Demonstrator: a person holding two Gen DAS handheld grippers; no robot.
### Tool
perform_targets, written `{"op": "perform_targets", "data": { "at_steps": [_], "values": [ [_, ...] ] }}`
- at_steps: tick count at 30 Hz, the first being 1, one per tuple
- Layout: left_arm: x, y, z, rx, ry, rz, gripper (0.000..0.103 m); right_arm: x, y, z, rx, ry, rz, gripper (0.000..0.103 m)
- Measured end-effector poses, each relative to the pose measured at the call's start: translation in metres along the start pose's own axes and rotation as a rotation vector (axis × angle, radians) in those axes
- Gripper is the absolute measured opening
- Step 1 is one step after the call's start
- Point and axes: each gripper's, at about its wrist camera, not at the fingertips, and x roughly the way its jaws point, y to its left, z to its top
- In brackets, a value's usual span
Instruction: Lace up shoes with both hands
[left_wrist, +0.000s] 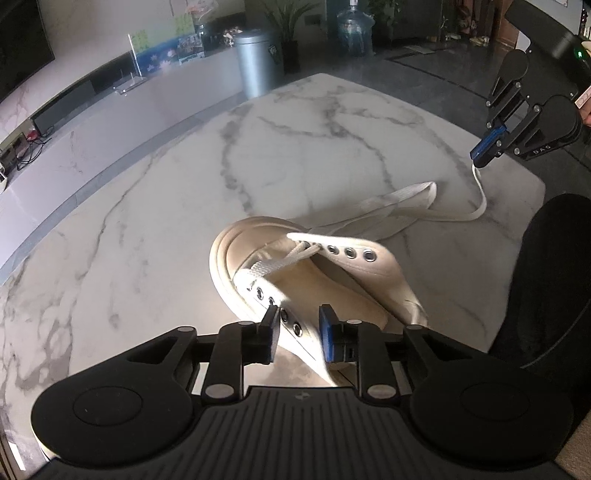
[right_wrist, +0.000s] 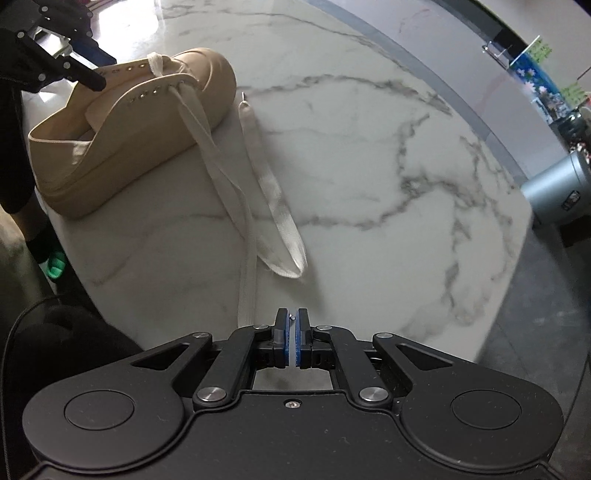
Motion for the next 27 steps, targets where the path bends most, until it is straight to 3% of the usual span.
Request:
{"op": "perform_targets", "data": {
  "at_steps": [7,16,20,27],
  "values": [
    [0.003,0.001,-0.001,0.0,-0.003,-0.005,0.027,0.014,-0.012,0.013,-0.005,-0.025,-0.024,0.002],
    [0.006,0.002,-0.004,-0.01,0.0,-0.003,0.029,0.042,-0.033,0.057,-0.028,-0.06,-0.064,0.001],
    [0.005,0.004,-0.005,-0.013,-0.005,-0.011,0.029,0.056,-0.05,0.079,0.038,-0.099,-0.053,0.003],
    [0.007,0.007,-0.009,-0.026,-0.008,-0.026,0.031,0.071,-0.042,0.116,-0.009,-0.142,0.01,0.027]
  ]
}}
